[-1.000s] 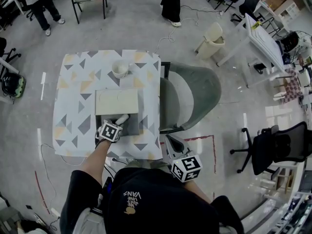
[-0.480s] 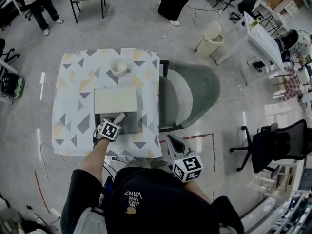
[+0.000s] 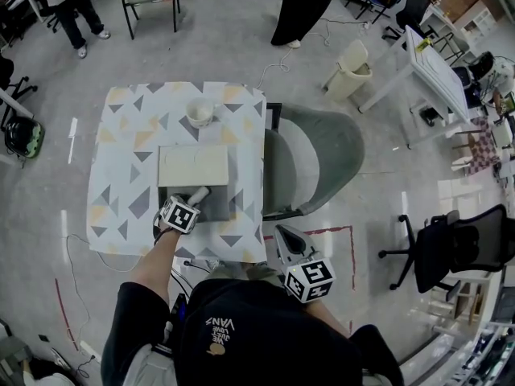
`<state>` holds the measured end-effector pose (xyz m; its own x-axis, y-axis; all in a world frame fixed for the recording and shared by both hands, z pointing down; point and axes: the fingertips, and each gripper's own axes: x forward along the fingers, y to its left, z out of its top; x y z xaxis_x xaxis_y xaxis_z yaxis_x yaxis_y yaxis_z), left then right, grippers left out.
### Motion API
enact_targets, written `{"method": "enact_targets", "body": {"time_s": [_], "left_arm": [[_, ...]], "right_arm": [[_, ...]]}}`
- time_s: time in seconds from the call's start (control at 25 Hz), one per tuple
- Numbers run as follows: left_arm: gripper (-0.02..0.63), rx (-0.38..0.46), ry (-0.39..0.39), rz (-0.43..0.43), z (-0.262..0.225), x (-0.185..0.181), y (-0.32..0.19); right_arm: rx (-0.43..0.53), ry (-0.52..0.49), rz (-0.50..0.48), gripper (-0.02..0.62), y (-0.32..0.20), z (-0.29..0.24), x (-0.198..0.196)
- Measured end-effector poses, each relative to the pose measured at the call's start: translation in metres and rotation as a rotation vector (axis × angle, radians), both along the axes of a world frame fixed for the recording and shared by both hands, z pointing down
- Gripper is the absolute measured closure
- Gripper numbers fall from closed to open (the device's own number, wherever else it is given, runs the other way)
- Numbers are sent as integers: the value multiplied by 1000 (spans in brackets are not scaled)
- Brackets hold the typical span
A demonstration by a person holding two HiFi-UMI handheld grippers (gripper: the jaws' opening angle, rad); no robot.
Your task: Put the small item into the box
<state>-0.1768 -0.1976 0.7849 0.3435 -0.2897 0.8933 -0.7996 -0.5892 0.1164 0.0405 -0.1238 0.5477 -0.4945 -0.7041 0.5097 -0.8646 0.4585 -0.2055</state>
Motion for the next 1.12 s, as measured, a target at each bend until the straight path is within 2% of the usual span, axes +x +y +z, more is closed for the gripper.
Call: {"method": "enact_targets", "body": {"time_s": [0.24, 0.48, 0.8, 1.04, 1.12], "left_arm": [[434, 58, 9, -42, -16, -2, 0], [434, 198, 24, -103, -49, -5, -7], [436, 348, 41, -234, -100, -16, 7], [461, 446, 54, -300, -139, -17, 29], [493, 481, 60, -329, -153, -17, 37]], "right_arm": [[15, -3, -49, 595, -3, -5, -3], [23, -16, -125, 596, -8, -7, -11], [43, -49, -256, 595, -16, -11, -31], [58, -76, -345, 595, -18, -15, -46], [62, -84, -374, 595, -19, -16, -51]]}}
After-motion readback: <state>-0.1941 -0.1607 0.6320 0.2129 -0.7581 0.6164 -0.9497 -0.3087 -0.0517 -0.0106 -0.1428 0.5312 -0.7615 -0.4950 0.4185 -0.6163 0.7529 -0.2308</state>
